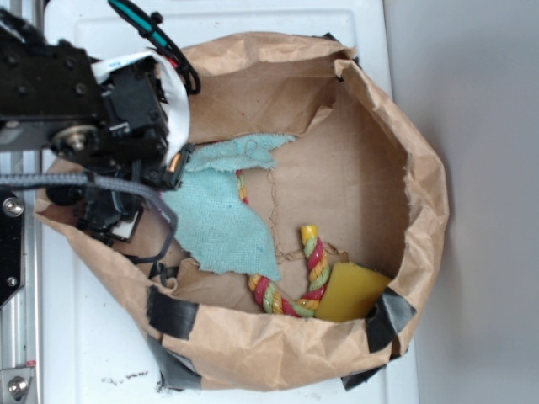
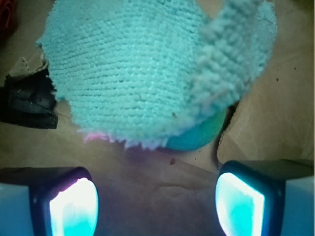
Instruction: Grab the green ball.
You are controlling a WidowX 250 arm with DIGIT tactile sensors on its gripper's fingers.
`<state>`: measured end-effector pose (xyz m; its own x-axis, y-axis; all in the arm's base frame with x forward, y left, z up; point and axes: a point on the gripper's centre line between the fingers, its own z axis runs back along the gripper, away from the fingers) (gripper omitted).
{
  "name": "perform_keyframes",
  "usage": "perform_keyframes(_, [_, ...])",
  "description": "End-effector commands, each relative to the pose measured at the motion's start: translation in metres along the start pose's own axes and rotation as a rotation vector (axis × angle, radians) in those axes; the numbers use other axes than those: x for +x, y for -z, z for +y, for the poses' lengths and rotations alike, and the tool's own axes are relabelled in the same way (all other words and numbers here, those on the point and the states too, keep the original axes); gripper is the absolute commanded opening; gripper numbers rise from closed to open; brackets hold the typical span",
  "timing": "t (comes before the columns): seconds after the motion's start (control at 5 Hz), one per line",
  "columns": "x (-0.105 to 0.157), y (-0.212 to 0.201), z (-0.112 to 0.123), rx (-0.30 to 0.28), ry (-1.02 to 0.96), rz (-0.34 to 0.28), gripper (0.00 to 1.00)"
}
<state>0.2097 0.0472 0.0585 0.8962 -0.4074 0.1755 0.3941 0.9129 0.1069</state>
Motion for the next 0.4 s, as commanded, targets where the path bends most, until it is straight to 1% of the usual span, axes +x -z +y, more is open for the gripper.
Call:
perform_keyframes(0.0, [0.0137, -0.0011, -0.0013, 0.046, 0.054, -0.036, 1.0])
perform_keyframes(0.2, [0.0213, -0.0096, -0.0069, -0.005, 0.048, -0.065, 1.0])
